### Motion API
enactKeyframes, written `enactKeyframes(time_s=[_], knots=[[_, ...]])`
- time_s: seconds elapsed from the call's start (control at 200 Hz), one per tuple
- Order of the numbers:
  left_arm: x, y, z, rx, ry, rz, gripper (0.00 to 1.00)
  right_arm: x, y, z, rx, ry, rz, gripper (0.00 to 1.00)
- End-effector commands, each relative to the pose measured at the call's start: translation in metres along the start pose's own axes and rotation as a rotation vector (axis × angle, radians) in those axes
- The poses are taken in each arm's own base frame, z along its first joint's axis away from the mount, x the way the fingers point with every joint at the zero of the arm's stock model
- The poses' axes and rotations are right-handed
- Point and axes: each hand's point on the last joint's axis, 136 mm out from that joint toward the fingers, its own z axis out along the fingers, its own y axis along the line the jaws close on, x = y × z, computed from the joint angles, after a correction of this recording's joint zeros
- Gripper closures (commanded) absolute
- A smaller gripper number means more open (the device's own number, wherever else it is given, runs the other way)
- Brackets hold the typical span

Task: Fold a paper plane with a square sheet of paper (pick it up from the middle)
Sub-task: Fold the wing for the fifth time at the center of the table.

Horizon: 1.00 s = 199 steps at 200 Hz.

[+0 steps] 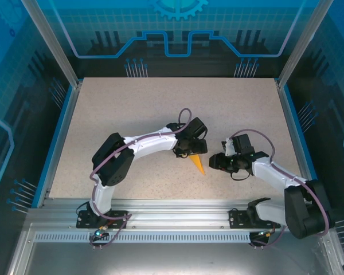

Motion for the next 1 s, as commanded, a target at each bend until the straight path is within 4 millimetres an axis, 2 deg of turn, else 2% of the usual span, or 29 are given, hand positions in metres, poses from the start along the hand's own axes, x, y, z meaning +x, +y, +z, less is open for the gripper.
enactKeyframes(time_s=[0.0, 0.26, 0.53, 0.695, 0.875, 0.99], knots=[[0.006, 0.019, 0.006, -0.117, 0.022, -0.017, 0.14, 0.002, -0.001, -0.002, -0.018, 0.000, -0.001, 0.54], [0.008, 0.017, 0.013, -0.129, 0.042, -0.004, 0.17, 0.004, 0.001, -0.002, -0.034, 0.011, -0.003, 0.53], [0.013, 0.017, 0.000, -0.086, 0.011, 0.009, 0.36, 0.005, 0.011, 0.003, -0.101, 0.040, -0.015, 0.51], [0.016, 0.027, -0.010, -0.046, -0.027, -0.002, 0.49, 0.004, 0.020, 0.007, -0.125, 0.066, -0.040, 0.50], [0.019, 0.031, -0.014, -0.003, -0.053, -0.009, 0.50, 0.003, 0.028, 0.016, -0.132, 0.105, -0.076, 0.49], [0.020, 0.037, -0.016, 0.003, -0.069, -0.012, 0.57, 0.001, 0.032, 0.023, -0.113, 0.121, -0.114, 0.47]])
